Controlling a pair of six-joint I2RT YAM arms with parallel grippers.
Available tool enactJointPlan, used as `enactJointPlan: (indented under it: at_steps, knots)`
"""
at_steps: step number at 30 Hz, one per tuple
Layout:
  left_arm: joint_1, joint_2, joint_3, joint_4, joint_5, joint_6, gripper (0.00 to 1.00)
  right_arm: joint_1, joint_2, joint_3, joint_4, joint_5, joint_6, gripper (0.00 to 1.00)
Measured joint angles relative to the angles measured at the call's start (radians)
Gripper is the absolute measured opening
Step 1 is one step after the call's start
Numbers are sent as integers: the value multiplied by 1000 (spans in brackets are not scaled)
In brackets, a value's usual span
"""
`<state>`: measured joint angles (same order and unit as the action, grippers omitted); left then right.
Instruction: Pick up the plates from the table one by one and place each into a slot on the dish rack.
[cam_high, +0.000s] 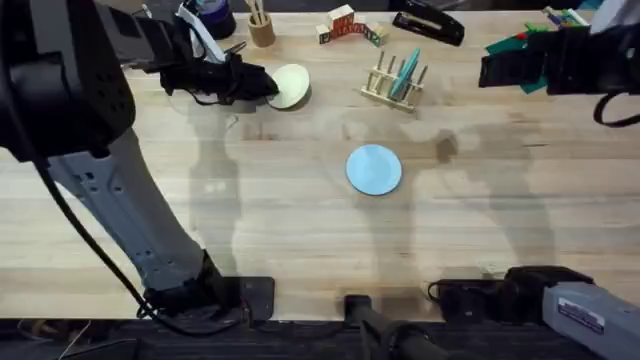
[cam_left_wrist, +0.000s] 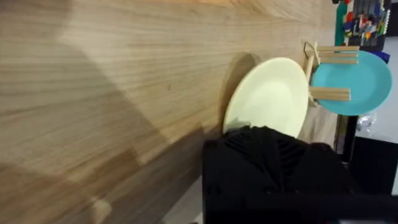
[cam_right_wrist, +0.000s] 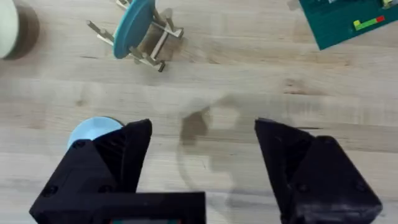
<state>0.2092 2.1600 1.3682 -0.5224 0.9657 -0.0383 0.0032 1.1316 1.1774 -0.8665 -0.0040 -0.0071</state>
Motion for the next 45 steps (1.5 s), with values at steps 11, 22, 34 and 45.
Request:
enactJointPlan:
  at_steps: [11,22,34,45]
  knots:
    - [0,1,0,1,3,1,41,0,0,0,0,0,0,995]
    - [0,1,0,3,3,2,42,-2,0,0,11,-53,0,996]
    - [0,1,0,3,3,2,41,153,8,6,175,-146,106,996]
    - [0,1,0,2,3,2,41,296,256,166,201,-146,186,996]
